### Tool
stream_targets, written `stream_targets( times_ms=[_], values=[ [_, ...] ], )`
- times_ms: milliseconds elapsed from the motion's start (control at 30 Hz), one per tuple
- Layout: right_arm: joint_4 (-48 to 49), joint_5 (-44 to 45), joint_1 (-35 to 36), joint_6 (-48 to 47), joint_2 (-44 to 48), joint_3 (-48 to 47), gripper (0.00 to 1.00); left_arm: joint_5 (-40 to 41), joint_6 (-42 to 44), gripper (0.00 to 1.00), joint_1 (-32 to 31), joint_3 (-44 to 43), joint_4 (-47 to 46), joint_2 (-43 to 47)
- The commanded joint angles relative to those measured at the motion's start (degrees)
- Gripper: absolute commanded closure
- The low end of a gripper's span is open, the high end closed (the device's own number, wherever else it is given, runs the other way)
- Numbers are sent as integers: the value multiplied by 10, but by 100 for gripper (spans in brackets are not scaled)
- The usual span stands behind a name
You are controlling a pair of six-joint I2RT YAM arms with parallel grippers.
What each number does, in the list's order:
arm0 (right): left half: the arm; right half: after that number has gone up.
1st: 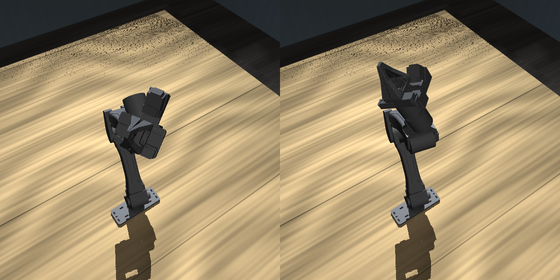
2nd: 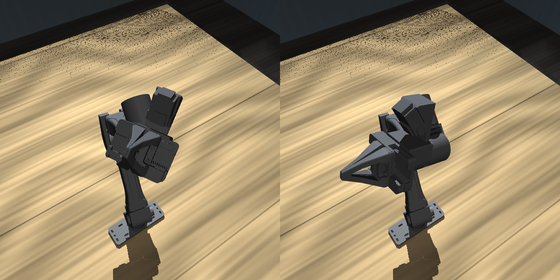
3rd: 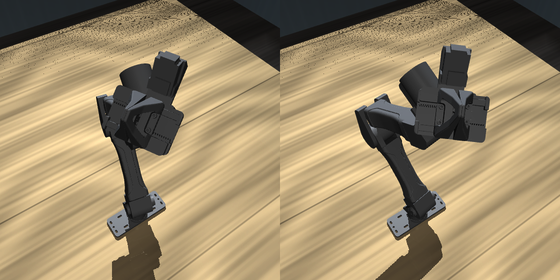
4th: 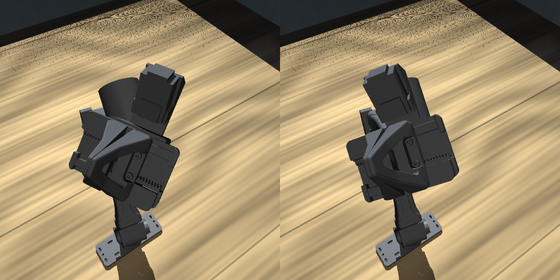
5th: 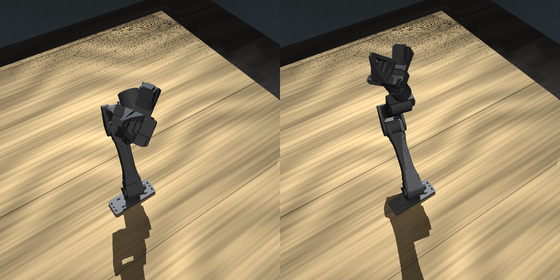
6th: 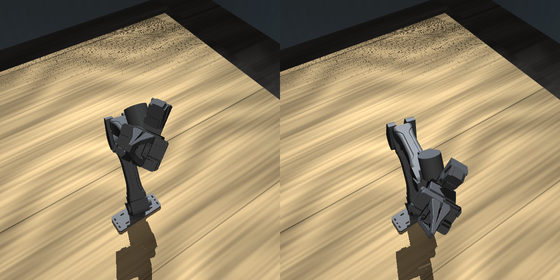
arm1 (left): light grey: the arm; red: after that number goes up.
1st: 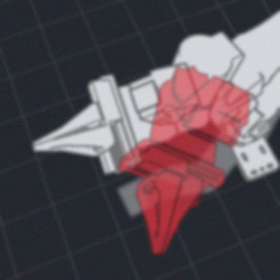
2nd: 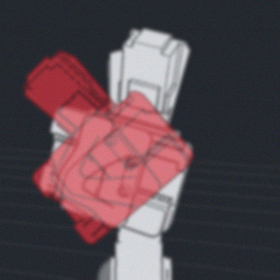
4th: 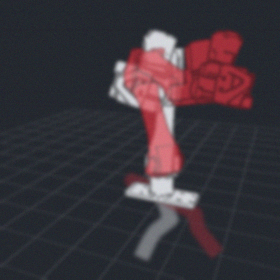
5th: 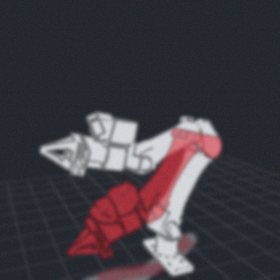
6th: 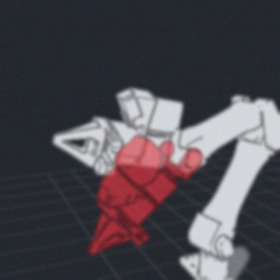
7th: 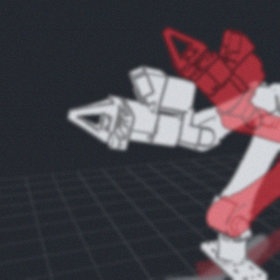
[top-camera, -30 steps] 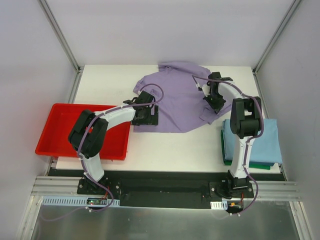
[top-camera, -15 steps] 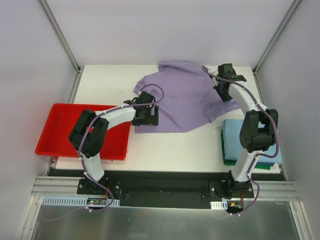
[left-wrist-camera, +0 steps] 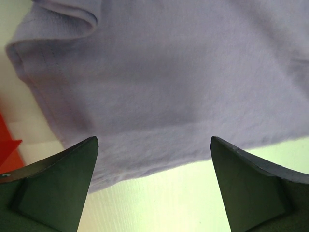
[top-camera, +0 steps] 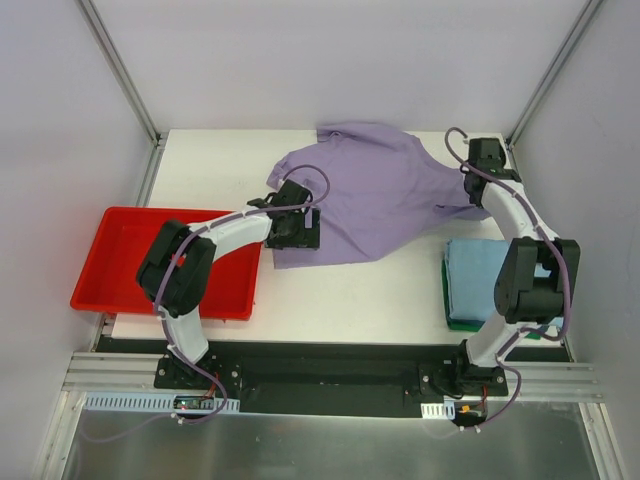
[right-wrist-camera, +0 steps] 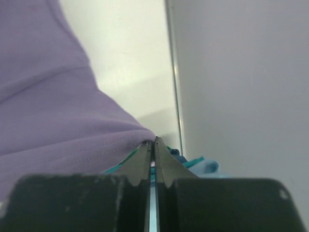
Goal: Fold and stack the t-shirts
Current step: Flatten out the tshirt
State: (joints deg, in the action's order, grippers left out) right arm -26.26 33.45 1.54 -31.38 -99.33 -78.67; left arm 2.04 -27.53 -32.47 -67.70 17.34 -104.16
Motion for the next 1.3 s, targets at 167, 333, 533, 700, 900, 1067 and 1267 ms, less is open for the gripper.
stream_targets(
  times_ms=[167, 333, 533, 700, 900, 1067, 1267],
  values=[
    [40, 55, -54, 84, 71, 18, 99, 35, -45, 5, -34, 68, 26, 96],
    [22, -7, -69, 109, 82, 15, 99, 13, -60, 18, -56, 76, 39, 93],
    [12, -14, -69, 118, 69, 12, 99, 30, -96, 32, -107, 93, 74, 95],
    [2, -22, -69, 126, 65, 9, 99, 50, -115, 37, -122, 103, 99, 90],
    [-1, -37, -69, 130, 68, 13, 99, 58, -117, 46, -122, 76, 100, 54],
    [-1, -33, -69, 132, 65, 12, 99, 47, -111, 50, -125, 58, 100, 27],
    [9, -47, -68, 140, 68, 24, 99, 80, -123, 53, -126, 44, 101, -3]
  ],
)
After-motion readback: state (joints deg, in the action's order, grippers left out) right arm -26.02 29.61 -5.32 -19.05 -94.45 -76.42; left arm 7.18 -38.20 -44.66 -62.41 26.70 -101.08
